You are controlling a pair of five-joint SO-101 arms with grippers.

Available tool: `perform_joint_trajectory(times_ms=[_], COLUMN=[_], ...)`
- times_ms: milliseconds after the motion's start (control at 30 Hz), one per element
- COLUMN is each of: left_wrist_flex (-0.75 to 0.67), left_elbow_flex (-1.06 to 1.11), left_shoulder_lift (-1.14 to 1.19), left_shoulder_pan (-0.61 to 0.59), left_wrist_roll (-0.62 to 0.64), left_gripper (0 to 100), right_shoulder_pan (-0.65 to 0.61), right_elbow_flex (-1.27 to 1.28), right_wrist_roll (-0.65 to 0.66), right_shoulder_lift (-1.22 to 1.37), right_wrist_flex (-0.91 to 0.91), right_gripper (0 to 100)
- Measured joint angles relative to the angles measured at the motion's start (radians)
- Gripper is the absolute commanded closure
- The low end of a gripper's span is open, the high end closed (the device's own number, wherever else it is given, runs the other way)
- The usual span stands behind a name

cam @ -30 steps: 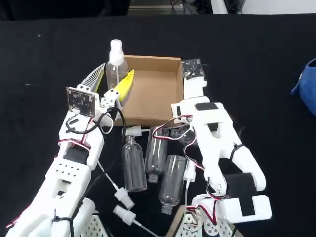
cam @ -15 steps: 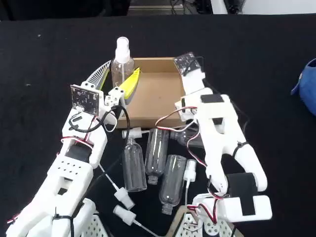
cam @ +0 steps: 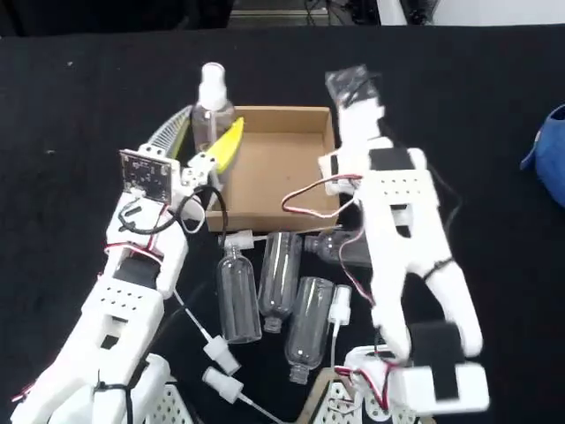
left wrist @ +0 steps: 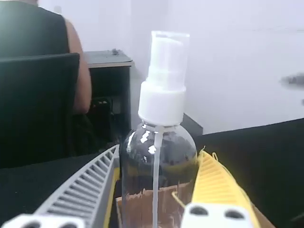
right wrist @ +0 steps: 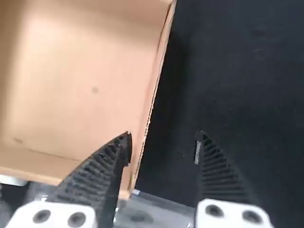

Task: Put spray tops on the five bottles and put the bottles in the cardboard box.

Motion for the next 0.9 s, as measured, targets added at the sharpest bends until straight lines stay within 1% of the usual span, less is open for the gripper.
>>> perform_joint_trajectory(times_ms=[67, 100, 167, 233, 300, 400, 533, 633, 767, 900], left_wrist_flex=[0.000, 0.000, 0.000, 0.000, 0.000, 0.000, 0.000, 0.000, 0.000, 0.000], left_elbow_flex=[0.000, 0.000, 0.000, 0.000, 0.000, 0.000, 0.000, 0.000, 0.000, 0.000], left_shoulder_lift=[0.000, 0.000, 0.000, 0.000, 0.000, 0.000, 0.000, 0.000, 0.000, 0.000], left_shoulder_pan=[-0.028, -0.041, -0.058, -0.068, -0.078, -0.080, -0.081, -0.081, -0.081, -0.081], left_wrist_roll=[0.000, 0.000, 0.000, 0.000, 0.000, 0.000, 0.000, 0.000, 0.000, 0.000], left_gripper=[97, 97, 97, 97, 97, 97, 97, 97, 97, 97], right_shoulder_pan=[0.000, -0.002, -0.037, -0.112, -0.195, -0.284, -0.327, -0.362, -0.399, -0.411], right_elbow_flex=[-0.041, -0.051, -0.052, -0.046, 0.006, 0.146, 0.278, 0.331, 0.334, 0.334], right_wrist_roll=[-0.058, -0.077, -0.097, -0.100, -0.107, -0.164, -0.273, -0.304, -0.315, -0.315], right_shoulder_lift=[-0.052, -0.078, -0.110, -0.120, -0.120, -0.118, -0.104, -0.061, 0.017, 0.054], right_wrist_flex=[0.060, 0.083, 0.107, 0.101, 0.044, -0.118, -0.334, -0.443, -0.489, -0.477], right_gripper=[96.7, 99.4, 96.7, 98.8, 98.6, 98.7, 98.7, 98.7, 98.8, 98.8])
